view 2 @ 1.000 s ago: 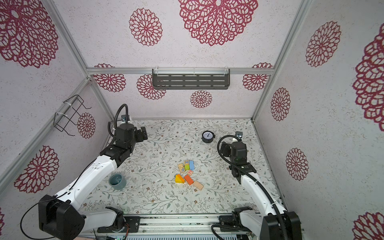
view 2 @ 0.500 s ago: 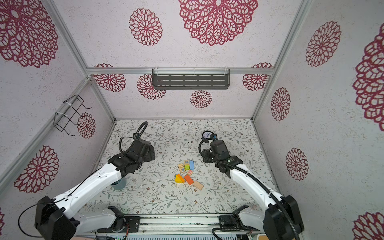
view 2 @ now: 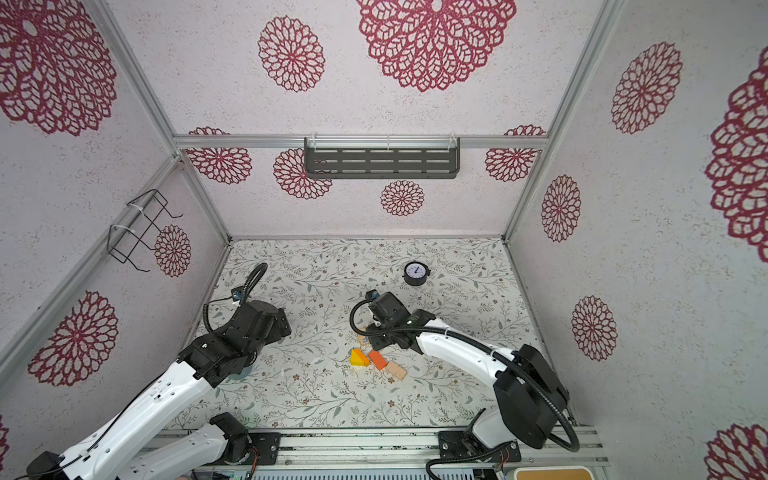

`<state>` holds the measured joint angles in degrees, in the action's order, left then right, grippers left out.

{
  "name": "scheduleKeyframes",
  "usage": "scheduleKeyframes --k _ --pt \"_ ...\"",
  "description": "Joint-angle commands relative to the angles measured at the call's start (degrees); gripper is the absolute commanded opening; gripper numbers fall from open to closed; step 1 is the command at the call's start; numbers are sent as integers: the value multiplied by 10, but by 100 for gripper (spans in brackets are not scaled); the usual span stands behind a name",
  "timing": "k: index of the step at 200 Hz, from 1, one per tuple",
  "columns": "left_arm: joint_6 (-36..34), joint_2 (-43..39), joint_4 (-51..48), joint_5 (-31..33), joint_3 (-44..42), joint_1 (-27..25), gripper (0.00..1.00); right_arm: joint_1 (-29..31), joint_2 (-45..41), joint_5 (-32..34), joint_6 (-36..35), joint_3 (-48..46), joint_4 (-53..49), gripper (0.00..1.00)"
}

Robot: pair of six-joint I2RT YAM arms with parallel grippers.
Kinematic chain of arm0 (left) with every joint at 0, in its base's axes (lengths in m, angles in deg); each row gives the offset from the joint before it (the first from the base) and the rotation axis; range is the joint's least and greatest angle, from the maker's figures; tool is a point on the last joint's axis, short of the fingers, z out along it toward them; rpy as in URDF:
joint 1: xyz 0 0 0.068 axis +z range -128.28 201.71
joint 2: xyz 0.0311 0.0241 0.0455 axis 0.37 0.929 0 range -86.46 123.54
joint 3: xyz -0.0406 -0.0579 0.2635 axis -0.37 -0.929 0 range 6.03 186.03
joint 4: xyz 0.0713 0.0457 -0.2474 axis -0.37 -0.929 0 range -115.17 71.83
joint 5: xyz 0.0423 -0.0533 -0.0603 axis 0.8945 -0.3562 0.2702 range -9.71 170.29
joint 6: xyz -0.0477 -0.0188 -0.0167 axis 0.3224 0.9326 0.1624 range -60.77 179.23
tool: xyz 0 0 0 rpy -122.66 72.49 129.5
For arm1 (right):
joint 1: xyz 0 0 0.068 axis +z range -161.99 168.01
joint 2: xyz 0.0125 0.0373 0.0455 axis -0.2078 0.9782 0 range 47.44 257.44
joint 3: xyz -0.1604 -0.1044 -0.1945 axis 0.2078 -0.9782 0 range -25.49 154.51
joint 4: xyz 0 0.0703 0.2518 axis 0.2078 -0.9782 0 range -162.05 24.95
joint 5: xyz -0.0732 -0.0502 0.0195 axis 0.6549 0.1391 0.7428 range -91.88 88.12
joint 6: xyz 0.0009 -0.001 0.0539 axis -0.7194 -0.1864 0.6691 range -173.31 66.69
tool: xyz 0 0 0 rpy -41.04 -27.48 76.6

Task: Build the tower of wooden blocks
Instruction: 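Reach the right gripper over the block pile while the left arm moves forward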

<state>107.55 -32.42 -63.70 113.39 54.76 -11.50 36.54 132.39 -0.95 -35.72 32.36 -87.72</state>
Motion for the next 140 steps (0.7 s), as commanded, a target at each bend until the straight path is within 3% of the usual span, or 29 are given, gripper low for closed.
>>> scheduleKeyframes --k 1,30,69,105,140 --pt "19 -1 -17 10 -8 3 97 22 20 -18 -13 28 -20 33" --pt "20 1 -11 -8 -18 6 97 45 57 -18 -30 47 -40 44" --pt "24 -1 2 -24 -27 9 97 54 77 -6 -30 47 -39 44" --pt "24 8 14 -31 -30 9 97 52 79 23 -15 55 -29 34" --pt "21 26 25 -39 -27 9 97 28 96 57 16 84 -38 44"
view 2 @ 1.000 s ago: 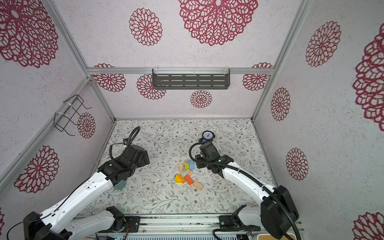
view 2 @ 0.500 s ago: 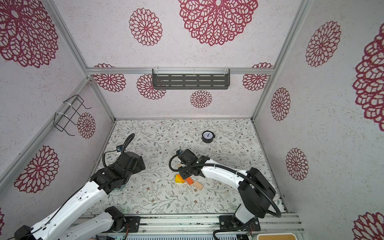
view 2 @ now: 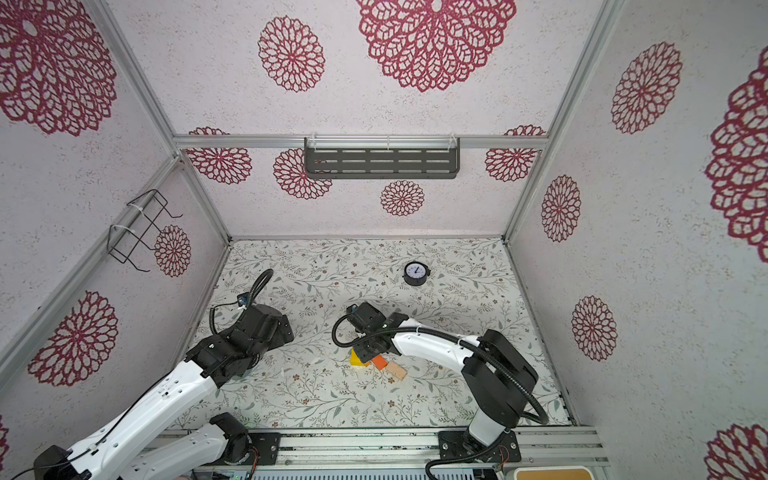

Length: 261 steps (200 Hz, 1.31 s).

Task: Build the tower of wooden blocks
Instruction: 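Reach the right gripper over the block pile while the left arm moves forward, then close the right gripper on the wooden blue-X block and lift it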

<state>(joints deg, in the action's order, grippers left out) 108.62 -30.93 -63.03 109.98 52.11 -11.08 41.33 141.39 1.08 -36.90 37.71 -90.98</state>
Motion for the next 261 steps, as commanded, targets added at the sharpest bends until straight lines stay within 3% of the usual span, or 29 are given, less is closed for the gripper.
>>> scheduleKeyframes --k 1,84,261 --pt "11 12 19 -5 0 5 97 -22 6 37 29 30 -6 44" --pt "7 34 39 -19 4 5 97 -52 84 83 101 109 -46 55" --pt "-5 57 59 -34 2 6 97 -78 160 74 154 148 -47 44"
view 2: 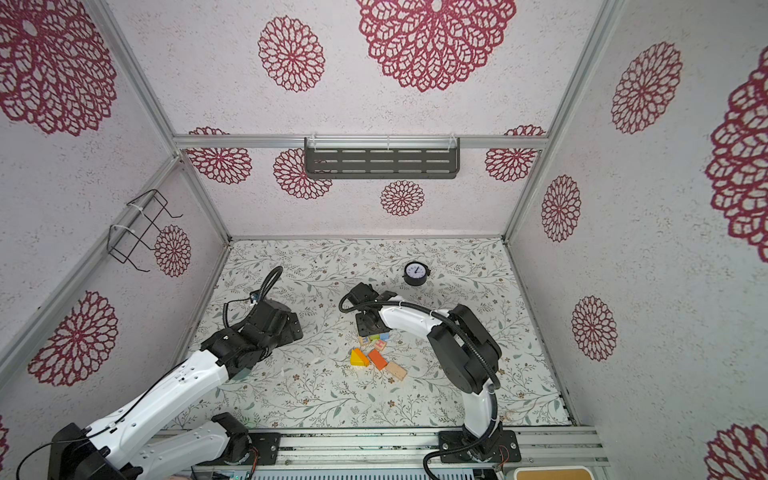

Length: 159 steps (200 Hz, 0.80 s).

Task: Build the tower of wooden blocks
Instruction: 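Close the right gripper on the wooden blue-X block and lift it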

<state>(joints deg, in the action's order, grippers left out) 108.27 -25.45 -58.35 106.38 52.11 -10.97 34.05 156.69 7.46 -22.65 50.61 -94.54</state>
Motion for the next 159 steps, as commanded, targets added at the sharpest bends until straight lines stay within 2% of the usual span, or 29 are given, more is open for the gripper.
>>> scheduleKeyframes --k 1,31,88,159 --pt "-2 2 13 2 2 5 97 -5 7 10 11 19 -11 44" --pt "0 3 16 -1 -1 6 97 -6 16 18 6 24 -16 44" --pt "-1 5 16 -5 5 7 97 -6 15 20 1 24 -20 31" --pt "-24 23 13 -24 32 7 97 -7 -19 30 -12 38 -45 30"
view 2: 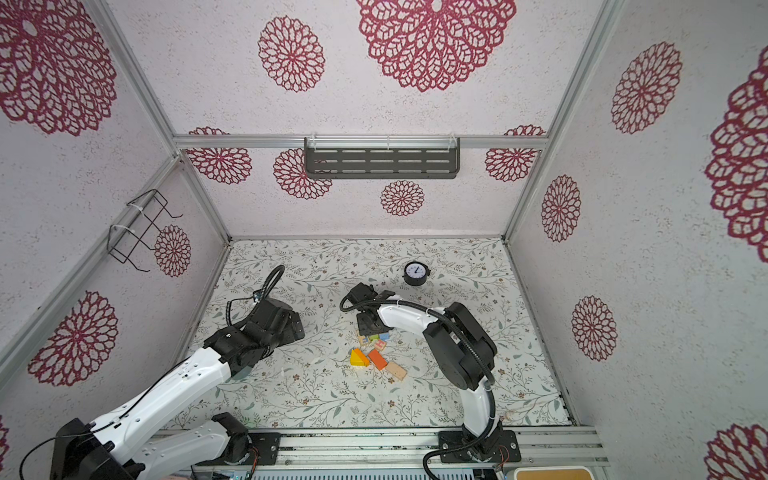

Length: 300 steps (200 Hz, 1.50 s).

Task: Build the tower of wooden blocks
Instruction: 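Close the right gripper on the wooden blue-X block and lift it, then carry the blue-X block away from the pile and set it down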

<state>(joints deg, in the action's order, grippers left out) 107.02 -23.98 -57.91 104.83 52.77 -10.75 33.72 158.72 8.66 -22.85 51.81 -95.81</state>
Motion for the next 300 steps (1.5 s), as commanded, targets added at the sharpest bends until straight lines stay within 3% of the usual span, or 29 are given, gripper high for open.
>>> scheduleKeyframes --k 1,59,119,187,225,252,300 --pt "-12 8 9 -9 26 5 97 -4 -40 18 -10 26 -33 30" --pt "-32 70 11 -37 82 -2 97 -31 -106 19 -22 15 -56 30" --pt "-46 151 30 -51 125 -19 97 -102 -176 -5 -36 -76 -36 29" --pt "-51 185 45 -58 130 -27 97 -142 -171 -24 -49 -121 -1 29" --pt "-33 166 49 -81 106 -7 97 -135 -125 -36 -46 -72 3 28" --pt "-26 125 54 -95 71 29 97 -125 -63 -36 -53 10 -14 28" --pt "-31 90 24 -81 58 37 97 -96 59 -39 -56 162 -47 28"
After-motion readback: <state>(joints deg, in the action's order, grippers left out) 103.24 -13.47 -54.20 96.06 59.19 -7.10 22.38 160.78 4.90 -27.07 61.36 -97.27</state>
